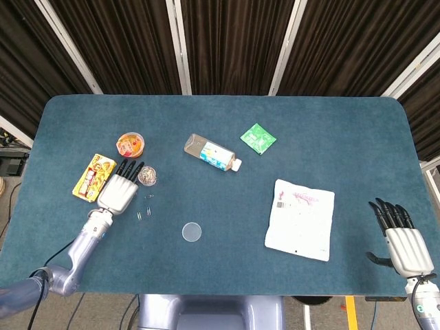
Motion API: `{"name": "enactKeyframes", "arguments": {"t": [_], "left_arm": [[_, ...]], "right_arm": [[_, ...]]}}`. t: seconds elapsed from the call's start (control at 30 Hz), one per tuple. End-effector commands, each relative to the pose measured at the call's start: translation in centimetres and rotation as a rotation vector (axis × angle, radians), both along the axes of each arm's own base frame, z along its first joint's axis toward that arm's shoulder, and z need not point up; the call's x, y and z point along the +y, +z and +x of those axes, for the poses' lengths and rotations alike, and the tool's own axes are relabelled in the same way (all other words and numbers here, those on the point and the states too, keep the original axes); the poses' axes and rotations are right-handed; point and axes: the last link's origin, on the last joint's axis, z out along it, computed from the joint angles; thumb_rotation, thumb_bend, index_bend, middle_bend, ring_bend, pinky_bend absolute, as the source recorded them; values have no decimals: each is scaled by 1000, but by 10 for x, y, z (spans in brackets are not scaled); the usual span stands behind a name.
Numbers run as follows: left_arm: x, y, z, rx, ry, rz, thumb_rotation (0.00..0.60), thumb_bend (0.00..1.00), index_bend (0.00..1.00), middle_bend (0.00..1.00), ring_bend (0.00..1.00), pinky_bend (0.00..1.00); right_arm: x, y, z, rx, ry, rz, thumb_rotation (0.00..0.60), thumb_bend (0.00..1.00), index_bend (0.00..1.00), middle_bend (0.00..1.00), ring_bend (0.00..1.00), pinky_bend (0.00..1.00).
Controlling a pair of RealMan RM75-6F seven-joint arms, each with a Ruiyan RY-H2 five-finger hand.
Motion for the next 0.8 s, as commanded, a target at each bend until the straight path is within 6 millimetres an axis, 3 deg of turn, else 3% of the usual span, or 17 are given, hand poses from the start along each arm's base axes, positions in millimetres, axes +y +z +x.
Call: {"name": "enactKeyframes", "arguments": {"t": [0.03, 0.3, 0.5, 0.8], "left_arm": [[7, 9, 2, -31, 11, 30, 600, 577, 606, 0, 0, 0], [36, 19, 14, -84, 49, 80, 600, 571, 606, 0, 0, 0], [56, 8, 27, -77, 65, 61, 600, 570, 604, 0, 0, 0], [62, -8, 35, -46, 63, 32, 600, 549, 590, 0, 0, 0]], "right_arm": [[0, 0, 0, 0, 1, 0, 600, 0, 0, 0, 0, 0], [-1, 0, -1, 1, -5, -2, 600, 0, 0, 0, 0, 0], [-3, -1, -2, 2, -12, 3, 600, 0, 0, 0, 0, 0], [-3, 1, -2, -2, -12, -1, 600, 0, 0, 0, 0, 0]]}}
